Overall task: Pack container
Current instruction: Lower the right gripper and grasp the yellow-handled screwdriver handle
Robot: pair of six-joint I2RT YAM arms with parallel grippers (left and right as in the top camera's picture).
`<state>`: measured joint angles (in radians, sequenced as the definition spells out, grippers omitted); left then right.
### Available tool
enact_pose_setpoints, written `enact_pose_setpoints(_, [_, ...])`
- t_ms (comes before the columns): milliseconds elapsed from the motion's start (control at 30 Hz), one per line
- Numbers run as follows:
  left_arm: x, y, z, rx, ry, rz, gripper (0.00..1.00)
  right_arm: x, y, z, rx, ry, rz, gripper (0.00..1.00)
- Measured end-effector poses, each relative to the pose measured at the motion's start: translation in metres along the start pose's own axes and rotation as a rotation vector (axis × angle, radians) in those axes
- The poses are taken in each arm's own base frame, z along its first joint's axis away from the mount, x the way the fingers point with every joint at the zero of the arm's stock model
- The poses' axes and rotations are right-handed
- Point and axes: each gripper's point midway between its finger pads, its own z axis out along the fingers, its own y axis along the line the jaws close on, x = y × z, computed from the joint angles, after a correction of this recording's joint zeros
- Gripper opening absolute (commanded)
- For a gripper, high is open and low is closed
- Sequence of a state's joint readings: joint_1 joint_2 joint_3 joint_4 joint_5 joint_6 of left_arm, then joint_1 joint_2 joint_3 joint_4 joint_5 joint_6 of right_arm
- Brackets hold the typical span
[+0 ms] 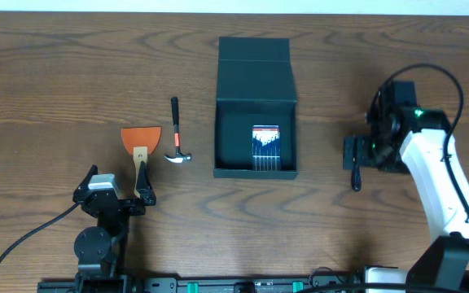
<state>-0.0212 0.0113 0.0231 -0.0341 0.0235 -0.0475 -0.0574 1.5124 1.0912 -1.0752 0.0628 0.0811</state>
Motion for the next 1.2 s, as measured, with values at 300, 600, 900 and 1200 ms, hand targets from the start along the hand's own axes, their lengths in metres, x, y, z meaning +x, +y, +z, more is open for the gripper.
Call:
enact_pose_setpoints(300, [0.0,0.0,0.0,0.0,0.0,0.0,0.99,0.001,0.006,0.036,-0.029,0.046,-0.002,0.97])
enact_pose_setpoints(600, [0.0,0.0,0.0,0.0,0.0,0.0,0.99,0.003,0.01,0.084,-0.026,0.159,-0.011,0.99])
enact_pose_setpoints(900, [0.0,0.0,0.0,0.0,0.0,0.0,0.98,0.0,0.013,0.094,-0.046,0.166,-0.035,0.99])
enact_pose_setpoints(1200, [0.0,0.0,0.0,0.0,0.0,0.0,0.99,-0.007,0.014,0.094,-0.048,0.142,-0.059,0.7])
